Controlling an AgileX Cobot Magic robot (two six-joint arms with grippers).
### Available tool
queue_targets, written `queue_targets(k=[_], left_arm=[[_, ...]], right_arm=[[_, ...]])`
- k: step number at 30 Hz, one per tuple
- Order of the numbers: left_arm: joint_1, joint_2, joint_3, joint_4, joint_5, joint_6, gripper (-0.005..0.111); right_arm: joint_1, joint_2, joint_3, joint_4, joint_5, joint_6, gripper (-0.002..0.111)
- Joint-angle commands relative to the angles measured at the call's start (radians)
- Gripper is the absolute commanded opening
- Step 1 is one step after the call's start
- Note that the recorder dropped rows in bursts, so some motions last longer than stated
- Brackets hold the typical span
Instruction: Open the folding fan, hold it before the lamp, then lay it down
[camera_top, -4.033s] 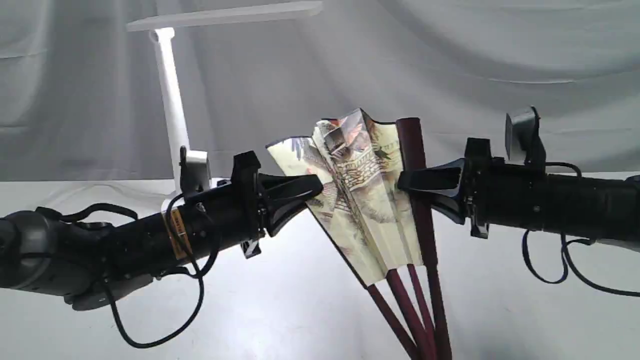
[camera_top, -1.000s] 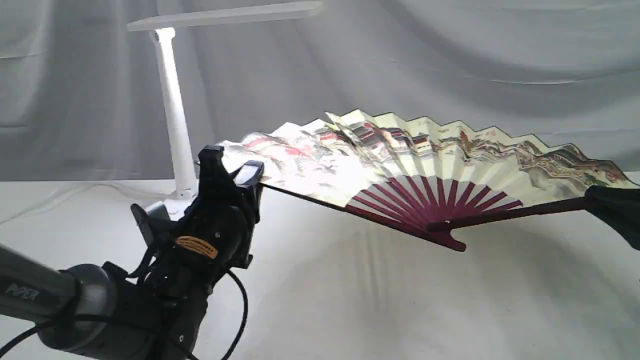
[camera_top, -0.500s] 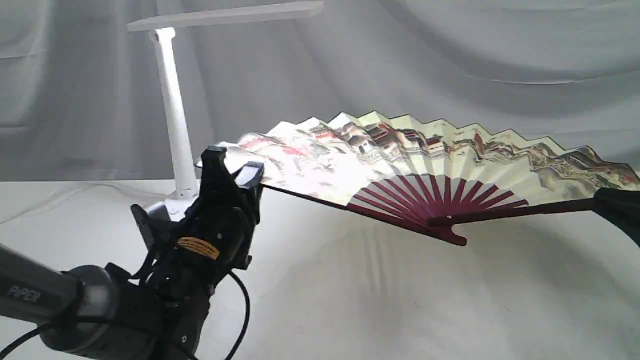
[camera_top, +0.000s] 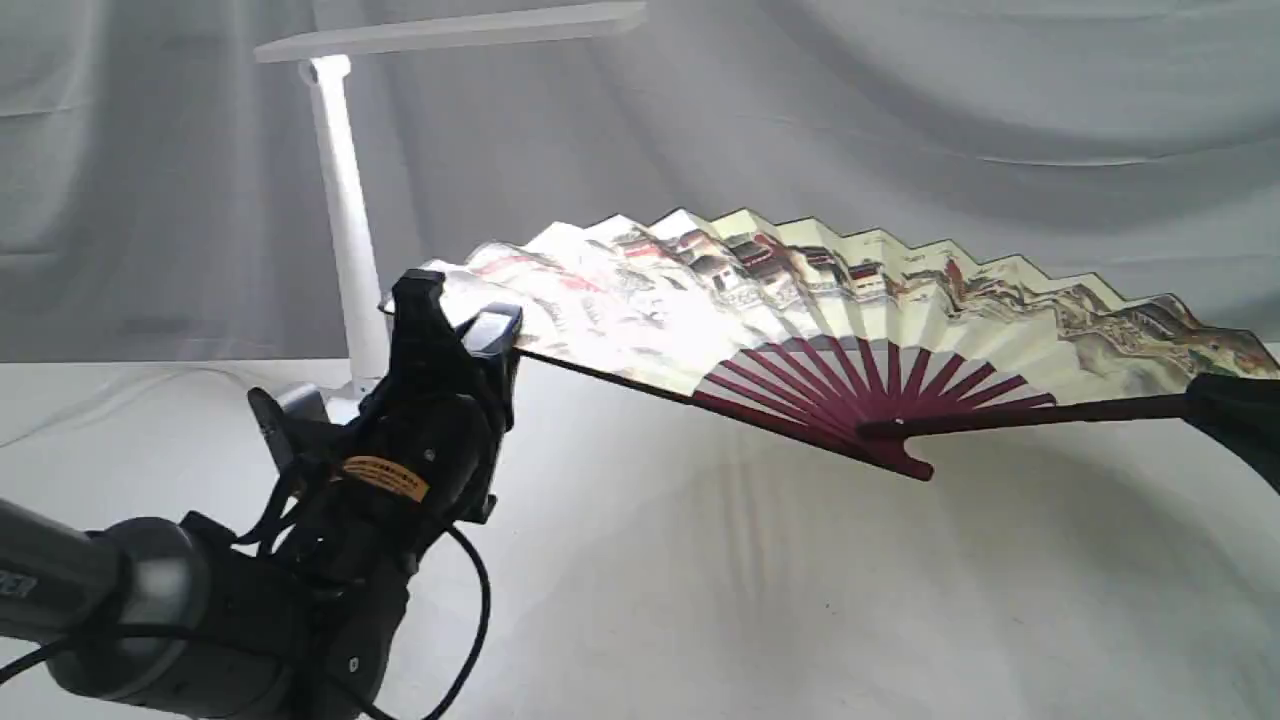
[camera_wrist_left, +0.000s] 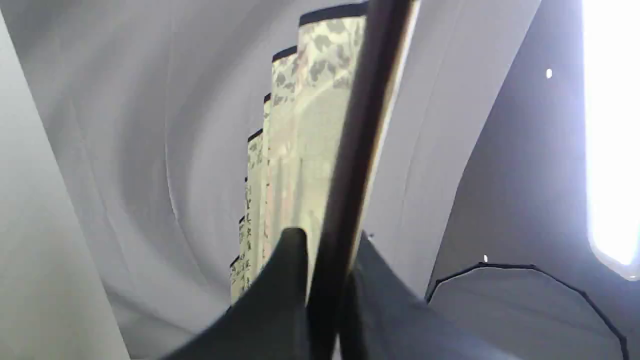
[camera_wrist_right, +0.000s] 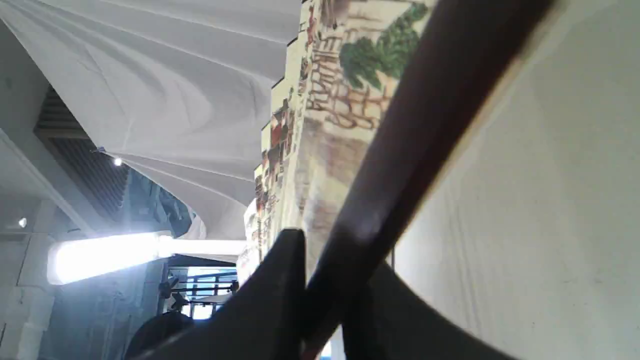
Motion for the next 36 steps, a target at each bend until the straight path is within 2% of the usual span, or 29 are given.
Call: queue_targets(k=[1,14,24,32,36], left_arm=[[0.019,-0.054,0.023,-0.180,-0.096,-0.057,0.000],[0.019,-0.139,0.106,-0.204,-0.096,-0.057,0.000],[0.021,-0.223,0.203,-0.290,-0.096,-0.057,0.000],[0.072,-0.306,0.266,-0.300,-0.096,-0.057,0.000],[0.105,-0.333,0.285,-0.297,-0.096,-0.057,0.000]], right_arm=[[-0.019,0.000,0.002,-0.011,-0.083,-0.050,0.000],[0.081,-0.024,0.002,-0.011,-0.083,-0.042,0.000],[0.156,-0.117,0.002,-0.011,-0.083,-0.011,0.000],[0.208,-0.184,0.002,-0.011,-0.083,0.007,0.000],[0.234,-0.223,0.000,-0.011,-0.145,0.032,0.000]])
